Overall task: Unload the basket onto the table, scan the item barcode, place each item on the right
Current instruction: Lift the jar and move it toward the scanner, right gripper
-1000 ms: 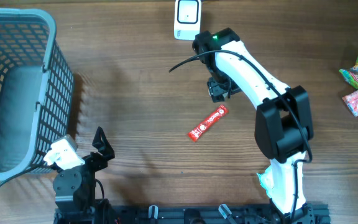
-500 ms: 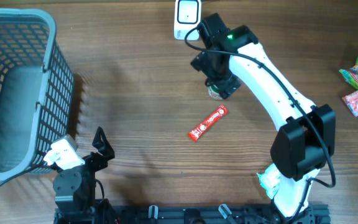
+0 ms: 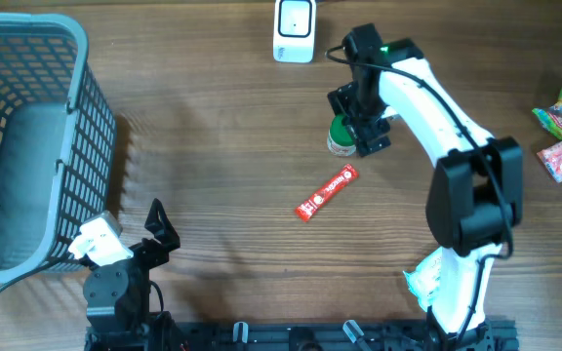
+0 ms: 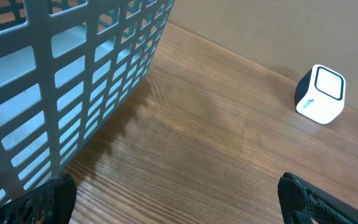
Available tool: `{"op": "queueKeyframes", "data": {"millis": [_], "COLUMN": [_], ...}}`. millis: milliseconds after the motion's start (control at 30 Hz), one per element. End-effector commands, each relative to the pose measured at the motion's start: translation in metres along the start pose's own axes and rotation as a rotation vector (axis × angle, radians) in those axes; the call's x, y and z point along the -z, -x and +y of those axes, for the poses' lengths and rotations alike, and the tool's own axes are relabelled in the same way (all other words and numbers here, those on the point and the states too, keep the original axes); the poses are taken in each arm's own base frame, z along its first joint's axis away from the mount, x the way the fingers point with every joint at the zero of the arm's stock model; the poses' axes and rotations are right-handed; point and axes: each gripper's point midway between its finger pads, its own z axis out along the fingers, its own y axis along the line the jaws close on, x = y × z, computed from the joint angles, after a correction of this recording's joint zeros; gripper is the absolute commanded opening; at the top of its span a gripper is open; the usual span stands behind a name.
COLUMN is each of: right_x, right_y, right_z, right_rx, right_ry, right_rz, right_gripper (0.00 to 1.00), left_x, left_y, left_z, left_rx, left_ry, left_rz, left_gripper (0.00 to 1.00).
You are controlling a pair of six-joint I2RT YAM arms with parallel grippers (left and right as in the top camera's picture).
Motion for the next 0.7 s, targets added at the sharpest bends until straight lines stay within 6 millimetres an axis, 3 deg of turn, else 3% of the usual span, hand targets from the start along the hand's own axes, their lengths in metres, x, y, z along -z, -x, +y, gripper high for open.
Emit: {"op": "queueKeyframes", "data": {"millis": [0, 33, 133, 233, 367, 433, 500, 600, 667], "right_x": [-0.023, -0.023, -0.022, -0.021, -0.012, 0.002, 0.017, 0.039, 0.055], "right_y": [-0.002, 0.001, 0.006, 0.004, -0.002, -0.004, -0.003, 0.025, 0.049], "right_z": [-0.007, -0.006, -0.007, -0.012, -0.022, -0.023, -0.026, -0.028, -0.032], "right_rx": [0.042, 0.053, 0.183, 0.373, 0.842, 1.15, 1.353, 1.5, 1.496], "right_ry": [-0.057, -0.058, -0.061, -0.08, -0.097, -0.09, -0.105, -0.231, -0.351], "right_rz": [0.023, 0.008, -0.014, 0.007, 0.061, 0.077, 0.082, -0.063, -0.18], "right_gripper": [1.0, 0.97, 0.74, 0.67, 0.68, 0.68, 0.71, 0.75, 0.83], "left_x": [0.0, 0.0, 0.0, 0.0, 0.0, 0.0, 0.0, 0.0, 0.0], "left_y": [0.001, 0.001, 0.001, 0.001, 0.001, 0.001, 0.001, 0.001, 0.001], "left_z": [-0.001, -0.001, -0.001, -0.001, -0.001, -0.001, -0.001, -0.001, -0.001], "left_rx": [0.008, 0.008, 0.008, 0.008, 0.008, 0.008, 0.008, 0.008, 0.008], "left_ry": [-0.007, -0.007, -0.007, -0.007, -0.007, -0.007, -0.007, -0.007, -0.007], "left_rz": [-0.007, -0.007, -0.007, -0.007, -0.007, -0.007, -0.007, -0.007, -0.007], "left_gripper": [1.0, 1.0, 1.0, 1.0, 1.0, 1.0, 1.0, 1.0, 1.0]}}
